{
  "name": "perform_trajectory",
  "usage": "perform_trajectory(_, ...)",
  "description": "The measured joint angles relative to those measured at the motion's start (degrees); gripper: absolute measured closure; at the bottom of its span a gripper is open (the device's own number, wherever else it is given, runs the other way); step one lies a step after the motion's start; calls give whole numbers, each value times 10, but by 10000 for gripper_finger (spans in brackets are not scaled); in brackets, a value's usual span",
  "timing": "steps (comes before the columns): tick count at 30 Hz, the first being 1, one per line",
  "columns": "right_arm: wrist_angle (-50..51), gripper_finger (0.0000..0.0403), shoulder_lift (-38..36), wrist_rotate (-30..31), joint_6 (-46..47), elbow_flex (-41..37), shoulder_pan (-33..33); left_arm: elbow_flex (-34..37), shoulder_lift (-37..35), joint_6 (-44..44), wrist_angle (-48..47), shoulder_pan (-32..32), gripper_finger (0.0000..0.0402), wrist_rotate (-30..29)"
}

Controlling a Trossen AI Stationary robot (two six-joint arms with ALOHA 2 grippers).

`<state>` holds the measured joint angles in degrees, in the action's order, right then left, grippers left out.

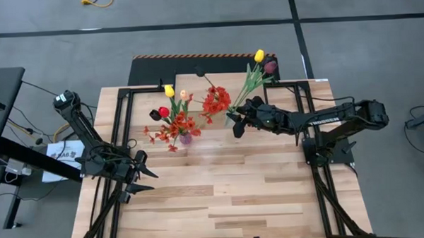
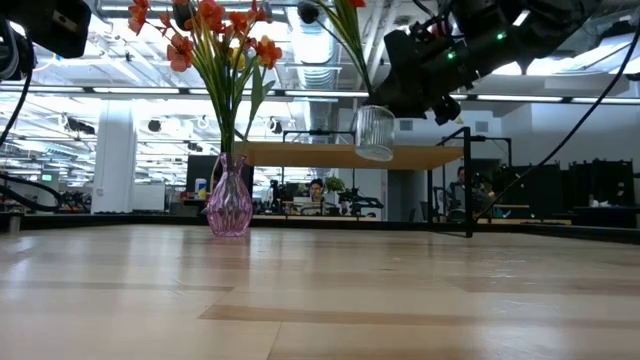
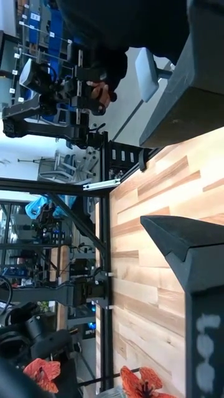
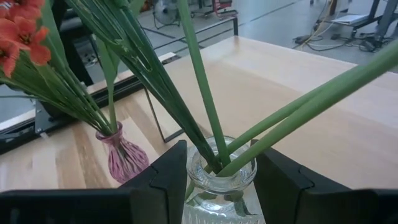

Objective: Pick and place flowers into a vace then onto a shelf
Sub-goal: Put the transparent vase with flowers on the shelf

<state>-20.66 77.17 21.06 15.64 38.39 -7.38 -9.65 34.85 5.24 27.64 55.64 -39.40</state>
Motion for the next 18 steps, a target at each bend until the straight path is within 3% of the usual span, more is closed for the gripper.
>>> perform_trajectory(18, 18, 262, 0, -43, 28, 0, 34, 0, 0, 2, -3, 0, 223, 0)
